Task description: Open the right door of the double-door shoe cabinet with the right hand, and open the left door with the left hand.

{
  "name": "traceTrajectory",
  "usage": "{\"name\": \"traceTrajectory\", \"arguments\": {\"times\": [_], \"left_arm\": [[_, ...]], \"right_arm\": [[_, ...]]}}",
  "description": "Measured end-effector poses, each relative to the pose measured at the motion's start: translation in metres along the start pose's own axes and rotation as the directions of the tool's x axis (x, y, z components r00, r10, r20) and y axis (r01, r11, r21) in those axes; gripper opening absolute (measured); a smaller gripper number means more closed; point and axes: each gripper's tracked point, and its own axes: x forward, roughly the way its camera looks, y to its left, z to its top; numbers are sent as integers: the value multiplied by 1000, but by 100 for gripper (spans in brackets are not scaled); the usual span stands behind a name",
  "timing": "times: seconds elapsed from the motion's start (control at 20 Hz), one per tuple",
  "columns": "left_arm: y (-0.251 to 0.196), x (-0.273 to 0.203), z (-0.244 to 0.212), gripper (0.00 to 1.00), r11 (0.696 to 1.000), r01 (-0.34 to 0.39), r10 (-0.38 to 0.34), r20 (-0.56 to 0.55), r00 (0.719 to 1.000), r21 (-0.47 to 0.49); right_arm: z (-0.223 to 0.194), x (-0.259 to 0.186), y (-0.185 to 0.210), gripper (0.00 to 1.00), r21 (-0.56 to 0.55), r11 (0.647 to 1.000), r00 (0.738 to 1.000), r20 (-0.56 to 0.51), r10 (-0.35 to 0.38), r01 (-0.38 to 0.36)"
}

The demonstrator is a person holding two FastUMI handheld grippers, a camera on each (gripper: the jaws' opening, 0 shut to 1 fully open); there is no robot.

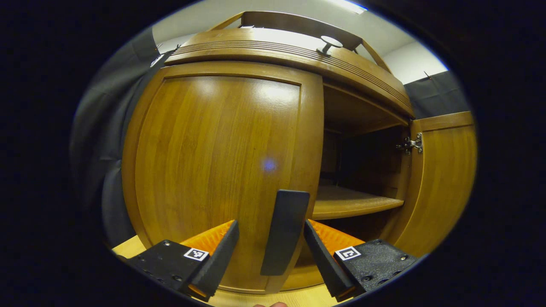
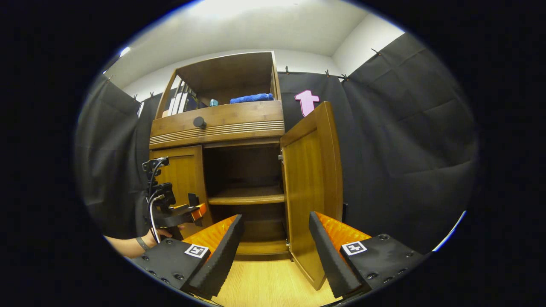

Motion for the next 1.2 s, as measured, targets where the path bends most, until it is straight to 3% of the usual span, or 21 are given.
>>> {"name": "traceTrajectory", "arguments": {"times": [0.05,0.2,0.25,0.35,0.45,0.65,0.8,0.85,1.0,1.2], "left_arm": [[2,1,0,92,1000,-3,3,2,1000,0],[10,4,-1,88,999,-46,46,13,999,-4],[10,3,-2,80,999,-50,50,7,999,6],[8,0,-1,78,999,-45,45,0,999,31],[-7,3,-5,71,999,17,-17,-14,1000,39],[-17,-1,-8,26,992,56,-55,-9,998,109],[-14,-18,-8,25,997,68,-67,-37,997,34],[-14,-26,-8,25,997,66,-65,-42,997,37],[-11,-47,-5,25,997,44,-41,-56,998,67],[-1,-81,-1,25,998,52,-49,-78,996,36]], "right_arm": [[1,1,0,98,-5,1000,1000,3,-3,3],[0,4,4,94,-15,1000,1000,-7,18,-18],[0,4,6,98,-19,999,1000,-4,26,-26],[2,5,8,98,-22,999,999,3,39,-39],[0,7,11,94,-20,998,998,-4,56,-56],[-4,6,20,94,-10,996,995,-42,87,-88],[-7,4,23,94,-12,994,993,-51,104,-105],[-6,4,23,98,-13,994,993,-50,106,-107],[-6,3,25,98,-11,993,992,-44,116,-116],[-8,3,27,98,-1,992,991,-45,125,-125]]}}
